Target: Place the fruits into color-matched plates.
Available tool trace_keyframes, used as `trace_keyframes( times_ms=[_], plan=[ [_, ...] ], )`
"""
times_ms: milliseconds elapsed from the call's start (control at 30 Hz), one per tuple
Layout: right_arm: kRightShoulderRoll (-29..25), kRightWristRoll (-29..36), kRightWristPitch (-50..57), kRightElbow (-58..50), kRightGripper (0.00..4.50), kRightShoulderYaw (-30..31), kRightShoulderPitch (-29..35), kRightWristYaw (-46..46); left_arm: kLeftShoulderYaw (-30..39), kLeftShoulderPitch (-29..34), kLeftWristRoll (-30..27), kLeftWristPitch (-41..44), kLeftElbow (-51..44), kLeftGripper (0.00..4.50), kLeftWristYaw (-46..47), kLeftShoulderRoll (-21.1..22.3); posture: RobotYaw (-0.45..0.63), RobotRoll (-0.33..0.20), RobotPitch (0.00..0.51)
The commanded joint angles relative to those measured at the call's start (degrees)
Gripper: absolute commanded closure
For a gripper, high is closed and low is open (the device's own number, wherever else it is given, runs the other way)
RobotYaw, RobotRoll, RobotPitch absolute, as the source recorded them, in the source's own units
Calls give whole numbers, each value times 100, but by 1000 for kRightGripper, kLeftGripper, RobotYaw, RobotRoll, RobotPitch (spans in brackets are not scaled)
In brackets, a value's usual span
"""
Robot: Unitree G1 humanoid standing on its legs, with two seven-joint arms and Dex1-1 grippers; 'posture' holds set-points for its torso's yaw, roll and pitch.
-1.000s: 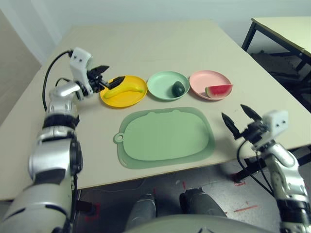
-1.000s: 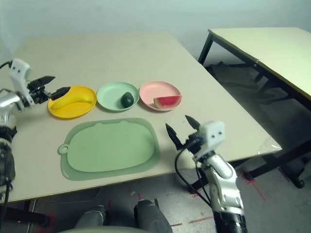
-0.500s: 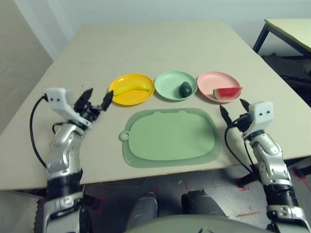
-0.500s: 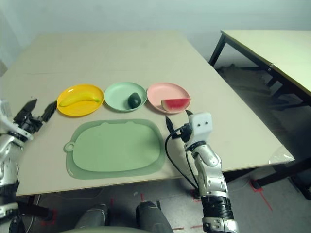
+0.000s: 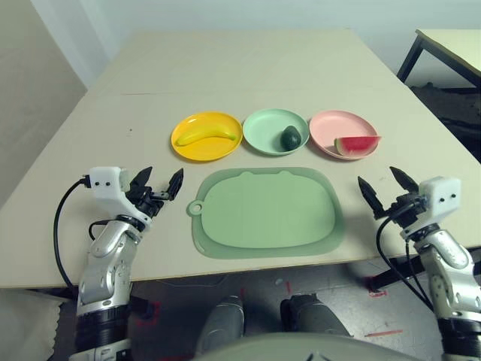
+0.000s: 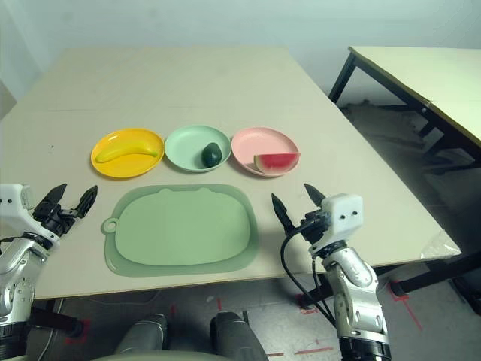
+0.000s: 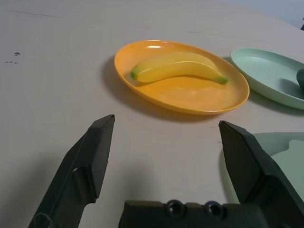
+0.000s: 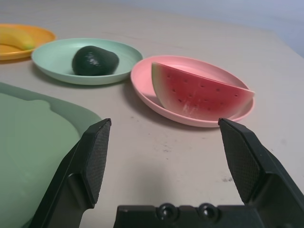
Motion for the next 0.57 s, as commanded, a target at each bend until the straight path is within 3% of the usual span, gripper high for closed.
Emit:
trace_keyframes(
  times_ms=[33,233,567],
  plan=[
    [71,-224,-241,245,0,-91,-81,-306,147,146,-61,65,-73,28,34,88,59,0,104],
    [199,-464,-349,326,0,-35,-231,-672,164,187,-8,60,-129,28,56,161,113,0,127],
    [186,-453,-383,671,0,-350,-283,-1065,-17,-48,78,8,13,28,98,134,88,0,122]
  ],
)
